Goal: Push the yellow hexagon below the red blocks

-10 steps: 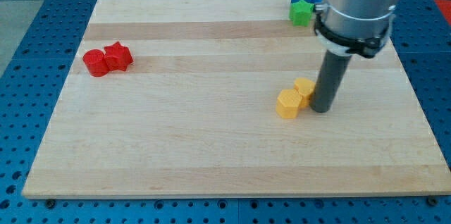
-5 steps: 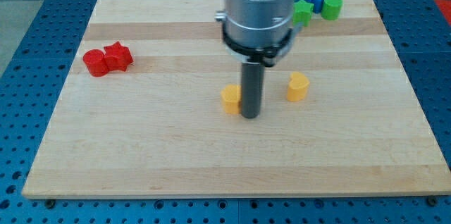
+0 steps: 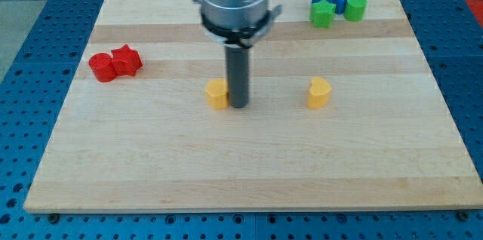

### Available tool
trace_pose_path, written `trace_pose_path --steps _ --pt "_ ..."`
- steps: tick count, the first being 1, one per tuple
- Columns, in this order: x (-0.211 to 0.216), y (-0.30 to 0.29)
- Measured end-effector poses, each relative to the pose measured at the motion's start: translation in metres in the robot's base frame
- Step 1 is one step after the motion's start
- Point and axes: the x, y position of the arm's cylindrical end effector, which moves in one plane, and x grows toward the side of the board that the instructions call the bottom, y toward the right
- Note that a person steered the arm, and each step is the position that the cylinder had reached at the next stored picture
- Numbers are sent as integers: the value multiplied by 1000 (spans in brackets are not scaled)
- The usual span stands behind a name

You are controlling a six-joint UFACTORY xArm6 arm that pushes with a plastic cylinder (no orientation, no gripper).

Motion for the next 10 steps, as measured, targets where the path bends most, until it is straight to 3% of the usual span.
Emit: trace_pose_path --steps 1,4,6,9,10 --pt "-9 -44" --pt "-31 -39" --pt "-31 -97" --pt "-9 -93" --pt "-9 -127"
